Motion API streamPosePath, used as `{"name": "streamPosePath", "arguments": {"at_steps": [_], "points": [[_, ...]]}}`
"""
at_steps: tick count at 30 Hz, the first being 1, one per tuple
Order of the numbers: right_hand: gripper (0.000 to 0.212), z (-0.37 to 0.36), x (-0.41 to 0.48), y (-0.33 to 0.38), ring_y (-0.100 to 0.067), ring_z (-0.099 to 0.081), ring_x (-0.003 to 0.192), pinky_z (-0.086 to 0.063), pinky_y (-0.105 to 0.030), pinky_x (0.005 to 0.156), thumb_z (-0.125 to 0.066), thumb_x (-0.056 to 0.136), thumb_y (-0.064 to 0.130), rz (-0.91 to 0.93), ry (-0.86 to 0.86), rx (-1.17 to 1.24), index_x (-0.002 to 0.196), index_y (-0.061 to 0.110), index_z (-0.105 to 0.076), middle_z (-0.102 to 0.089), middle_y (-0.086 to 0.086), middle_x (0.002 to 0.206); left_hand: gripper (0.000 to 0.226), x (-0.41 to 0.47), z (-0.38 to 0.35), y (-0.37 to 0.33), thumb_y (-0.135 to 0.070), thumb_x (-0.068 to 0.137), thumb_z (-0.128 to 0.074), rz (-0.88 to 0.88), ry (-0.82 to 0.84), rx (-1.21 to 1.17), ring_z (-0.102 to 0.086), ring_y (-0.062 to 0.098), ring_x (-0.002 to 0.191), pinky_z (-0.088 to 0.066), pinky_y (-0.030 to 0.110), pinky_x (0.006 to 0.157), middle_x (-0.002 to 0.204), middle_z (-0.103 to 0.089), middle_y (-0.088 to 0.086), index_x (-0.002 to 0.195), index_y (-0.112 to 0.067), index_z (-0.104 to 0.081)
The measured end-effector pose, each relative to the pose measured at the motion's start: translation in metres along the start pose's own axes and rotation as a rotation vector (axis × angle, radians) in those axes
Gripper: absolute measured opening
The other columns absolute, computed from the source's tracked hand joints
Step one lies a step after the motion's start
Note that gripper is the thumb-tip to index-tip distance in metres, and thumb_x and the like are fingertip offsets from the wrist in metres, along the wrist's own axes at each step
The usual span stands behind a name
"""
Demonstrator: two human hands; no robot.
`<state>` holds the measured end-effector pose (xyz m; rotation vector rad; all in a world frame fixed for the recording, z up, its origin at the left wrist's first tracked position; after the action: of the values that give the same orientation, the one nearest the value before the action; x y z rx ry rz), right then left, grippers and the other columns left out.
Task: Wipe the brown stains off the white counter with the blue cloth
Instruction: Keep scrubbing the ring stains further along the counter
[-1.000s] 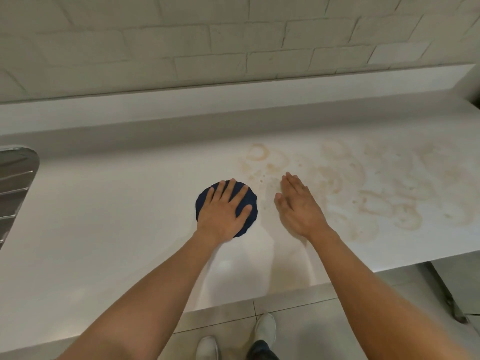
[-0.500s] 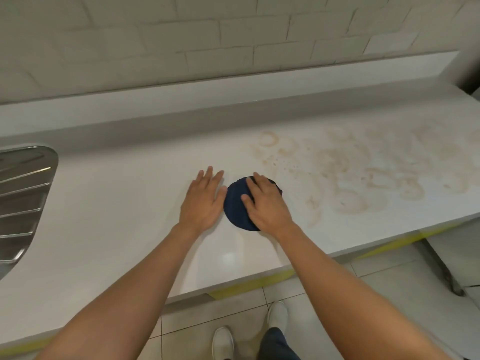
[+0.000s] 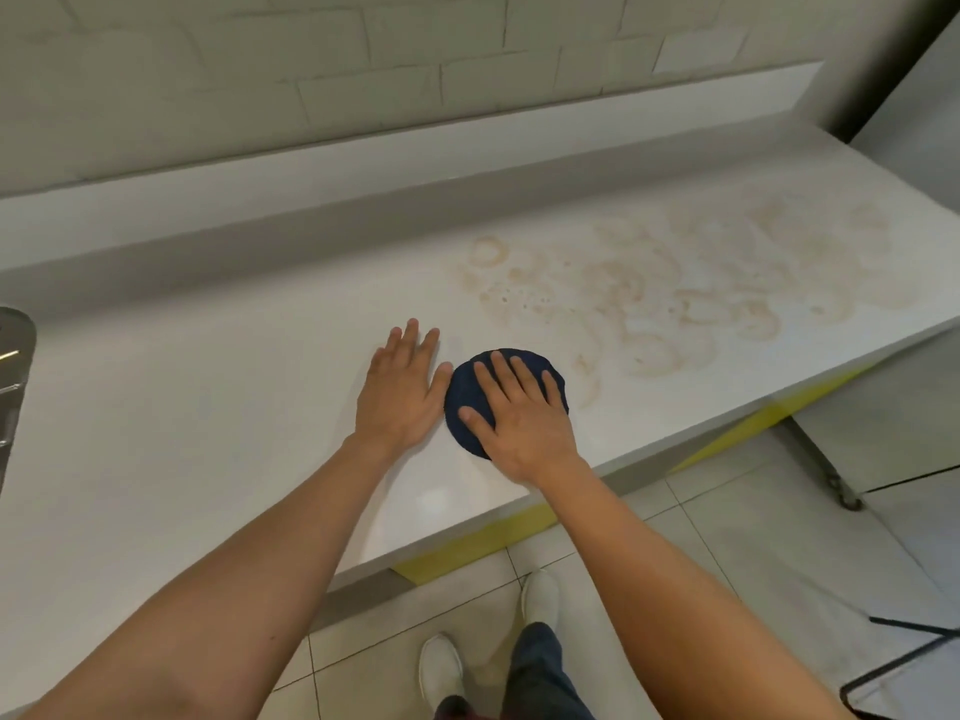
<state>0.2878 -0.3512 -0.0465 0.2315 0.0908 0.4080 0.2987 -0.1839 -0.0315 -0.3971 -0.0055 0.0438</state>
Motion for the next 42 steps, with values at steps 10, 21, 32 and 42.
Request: {"name": "streamPosePath", "arguments": {"at_steps": [10, 21, 32, 42], "points": [[0.074, 0.019, -0.017, -0.083, -0.017, 0.003, 0.153, 0.001, -0.049, 0.123, -0.004, 0.096, 0.072, -0.140, 0.006, -0.049, 0.159, 0.034, -0.001, 0.001, 0.007, 0.168, 0.068, 0.024, -0.016, 0.000, -0.061, 0.102, -0.009, 0.061, 0.046, 0.157, 0.003, 0.025, 0.156, 0.000, 0.045, 0.126, 0.170, 0.001, 0.002, 0.162, -0.031, -0.008], [0.071, 0.015, 0.043, -0.055, -0.025, 0.007, 0.154, 0.004, -0.056, 0.121, -0.004, 0.100, 0.064, -0.149, 0.035, -0.068, 0.160, 0.026, 0.001, 0.002, -0.001, 0.168, 0.068, 0.021, -0.022, 0.008, -0.066, 0.100, -0.007, 0.091, 0.049, 0.188, 0.007, 0.020, 0.156, 0.004, 0.040, 0.125, 0.170, 0.003, -0.002, 0.161, -0.037, -0.001], [0.073, 0.020, 0.002, -0.086, -0.014, 0.009, 0.153, 0.005, -0.047, 0.123, -0.001, 0.094, 0.076, 0.004, 0.064, -0.041, 0.158, 0.041, 0.001, 0.007, 0.012, 0.167, 0.068, 0.021, -0.023, 0.008, -0.068, 0.099, -0.004, 0.087, 0.031, 0.189, 0.006, 0.019, 0.156, 0.004, 0.040, 0.125, 0.170, 0.004, -0.003, 0.161, -0.039, 0.000], [0.070, 0.022, 0.068, -0.080, -0.024, 0.011, 0.153, 0.008, -0.054, 0.120, -0.003, 0.097, 0.068, -0.104, 0.102, -0.053, 0.158, 0.034, 0.005, 0.008, 0.002, 0.168, 0.068, 0.021, -0.024, 0.009, -0.069, 0.098, -0.003, 0.109, 0.031, 0.193, 0.008, 0.016, 0.156, 0.008, 0.037, 0.124, 0.169, 0.006, -0.006, 0.160, -0.042, 0.001]]}}
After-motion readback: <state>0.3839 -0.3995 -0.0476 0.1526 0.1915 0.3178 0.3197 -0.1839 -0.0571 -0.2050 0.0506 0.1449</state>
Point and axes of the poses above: each hand's wrist, its own x-axis towards the middle knuckle, its own z-axis out of the back of the hand, y = z × x, the point moved 8 cm from there along x, towards the middle knuckle
